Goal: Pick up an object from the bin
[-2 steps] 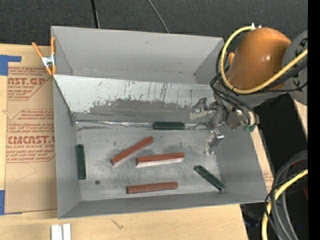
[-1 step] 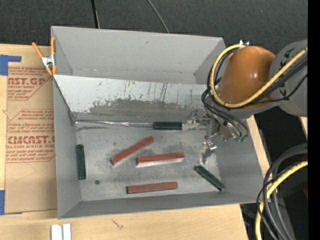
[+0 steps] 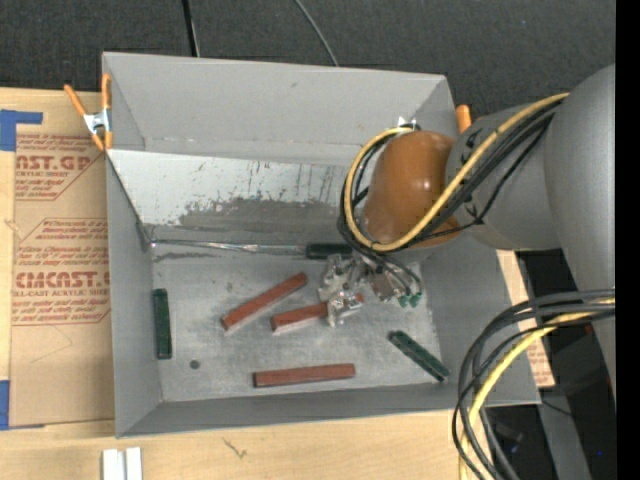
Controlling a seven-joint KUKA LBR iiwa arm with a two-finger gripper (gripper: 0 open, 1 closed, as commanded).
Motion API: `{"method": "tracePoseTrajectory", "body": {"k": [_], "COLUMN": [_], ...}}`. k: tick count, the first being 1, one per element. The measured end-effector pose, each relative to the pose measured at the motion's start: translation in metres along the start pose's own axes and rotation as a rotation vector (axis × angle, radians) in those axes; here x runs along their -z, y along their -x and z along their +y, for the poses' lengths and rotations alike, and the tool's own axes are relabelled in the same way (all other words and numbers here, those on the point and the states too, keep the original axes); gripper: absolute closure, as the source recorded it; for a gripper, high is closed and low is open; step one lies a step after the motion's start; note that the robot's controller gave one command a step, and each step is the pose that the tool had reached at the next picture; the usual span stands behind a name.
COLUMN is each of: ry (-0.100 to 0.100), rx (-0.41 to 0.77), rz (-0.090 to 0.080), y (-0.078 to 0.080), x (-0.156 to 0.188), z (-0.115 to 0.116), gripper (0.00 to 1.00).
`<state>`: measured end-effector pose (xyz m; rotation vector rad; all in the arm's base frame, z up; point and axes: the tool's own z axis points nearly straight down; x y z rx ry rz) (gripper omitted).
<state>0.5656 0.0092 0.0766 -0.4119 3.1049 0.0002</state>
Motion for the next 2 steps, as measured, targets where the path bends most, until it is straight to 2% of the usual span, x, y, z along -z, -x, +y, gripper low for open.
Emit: {"method": "tracePoseTrajectory", "body": {"k": [1, 2], "ry": [0.000, 0.000], "rx": [0.000, 0.079], "rz": [0.000, 0.004], "y": [0.000, -0.001], "x": [0.000, 0.164], "z": [0.000, -0.009], "gripper": [1.00, 1.00]}}
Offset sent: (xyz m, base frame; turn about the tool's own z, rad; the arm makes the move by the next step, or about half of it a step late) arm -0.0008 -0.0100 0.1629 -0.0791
